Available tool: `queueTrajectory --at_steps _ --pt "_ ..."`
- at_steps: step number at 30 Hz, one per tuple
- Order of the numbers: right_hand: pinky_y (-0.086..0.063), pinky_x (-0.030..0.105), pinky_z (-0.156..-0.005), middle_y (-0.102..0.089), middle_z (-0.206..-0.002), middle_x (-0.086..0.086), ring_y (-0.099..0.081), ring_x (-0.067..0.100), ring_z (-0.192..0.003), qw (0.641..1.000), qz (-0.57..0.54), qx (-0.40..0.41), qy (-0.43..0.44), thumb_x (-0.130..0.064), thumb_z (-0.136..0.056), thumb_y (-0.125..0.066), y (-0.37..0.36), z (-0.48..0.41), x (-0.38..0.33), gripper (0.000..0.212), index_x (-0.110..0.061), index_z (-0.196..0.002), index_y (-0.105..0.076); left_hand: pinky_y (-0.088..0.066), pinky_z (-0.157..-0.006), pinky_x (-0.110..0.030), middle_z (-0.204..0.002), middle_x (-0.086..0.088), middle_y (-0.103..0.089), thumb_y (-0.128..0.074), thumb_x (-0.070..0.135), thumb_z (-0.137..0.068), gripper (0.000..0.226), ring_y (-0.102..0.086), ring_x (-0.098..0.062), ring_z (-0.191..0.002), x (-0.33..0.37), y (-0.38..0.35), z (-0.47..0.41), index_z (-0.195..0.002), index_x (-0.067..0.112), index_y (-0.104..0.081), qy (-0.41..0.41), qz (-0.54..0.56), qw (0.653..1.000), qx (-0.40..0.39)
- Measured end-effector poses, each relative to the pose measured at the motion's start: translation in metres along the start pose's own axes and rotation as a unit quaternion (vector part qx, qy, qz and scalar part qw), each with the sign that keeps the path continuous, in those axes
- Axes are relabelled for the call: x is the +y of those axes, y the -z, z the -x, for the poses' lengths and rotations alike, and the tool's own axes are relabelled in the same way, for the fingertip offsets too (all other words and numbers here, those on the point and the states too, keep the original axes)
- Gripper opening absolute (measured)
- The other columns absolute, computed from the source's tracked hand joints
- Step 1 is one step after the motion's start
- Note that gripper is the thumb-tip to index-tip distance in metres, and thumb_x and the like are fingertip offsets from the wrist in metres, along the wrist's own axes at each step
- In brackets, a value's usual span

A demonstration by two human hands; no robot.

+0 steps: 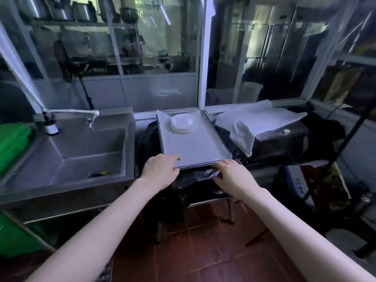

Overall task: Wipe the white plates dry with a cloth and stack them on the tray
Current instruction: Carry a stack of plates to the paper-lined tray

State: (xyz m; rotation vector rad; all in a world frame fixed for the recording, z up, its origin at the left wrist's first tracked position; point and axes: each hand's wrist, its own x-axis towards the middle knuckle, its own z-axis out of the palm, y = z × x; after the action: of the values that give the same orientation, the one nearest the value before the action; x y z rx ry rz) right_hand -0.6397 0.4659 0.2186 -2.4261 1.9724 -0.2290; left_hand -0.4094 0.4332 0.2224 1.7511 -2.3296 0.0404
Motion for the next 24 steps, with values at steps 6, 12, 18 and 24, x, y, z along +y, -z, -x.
queueTrajectory --at_steps 6,12,18,24 --pt "-0.043 0.038 -0.101 -0.056 -0.139 0.0 -0.046 0.022 -0.13 0.999 -0.029 -0.021 0.019 -0.036 -0.099 -0.053 -0.033 -0.126 0.042 0.047 -0.023 -0.144 -0.048 -0.048 -0.085 -0.034 -0.117 0.002 -0.066 -0.051 0.03 -0.093 0.039 -0.059 -0.022 -0.11 -0.026 -0.052 -0.121 -0.132 0.026 -0.055 0.017 0.022 1.0 -0.001" --pt "-0.045 0.037 -0.099 -0.055 -0.14 -0.001 -0.048 0.022 -0.13 0.999 -0.024 -0.04 0.022 -0.037 -0.1 -0.053 -0.068 -0.265 0.084 0.046 -0.023 -0.143 -0.048 -0.049 -0.077 -0.031 -0.11 0.005 -0.066 -0.051 0.029 -0.093 0.038 -0.061 -0.02 -0.101 -0.064 -0.106 -0.249 -0.131 0.024 -0.056 0.026 0.059 0.998 0.001" --pt "-0.046 0.036 -0.098 -0.057 -0.139 0.001 -0.048 0.021 -0.13 0.997 -0.052 -0.063 0.005 -0.037 -0.099 -0.054 -0.087 -0.383 0.124 0.047 -0.021 -0.143 -0.049 -0.047 -0.079 -0.03 -0.118 0.005 -0.063 -0.052 0.03 -0.094 0.037 -0.06 -0.021 -0.097 -0.093 -0.142 -0.361 -0.131 0.025 -0.054 0.073 0.101 0.992 -0.027" --pt "-0.045 0.041 -0.102 -0.053 -0.141 0.005 -0.047 0.026 -0.132 0.99 -0.085 -0.113 0.002 -0.036 -0.099 -0.055 -0.117 -0.478 0.157 0.05 -0.019 -0.146 -0.046 -0.05 -0.086 -0.035 -0.126 0.005 -0.061 -0.054 0.033 -0.094 0.038 -0.058 -0.02 -0.113 -0.116 -0.184 -0.441 -0.131 0.025 -0.054 0.102 0.13 0.985 -0.047"
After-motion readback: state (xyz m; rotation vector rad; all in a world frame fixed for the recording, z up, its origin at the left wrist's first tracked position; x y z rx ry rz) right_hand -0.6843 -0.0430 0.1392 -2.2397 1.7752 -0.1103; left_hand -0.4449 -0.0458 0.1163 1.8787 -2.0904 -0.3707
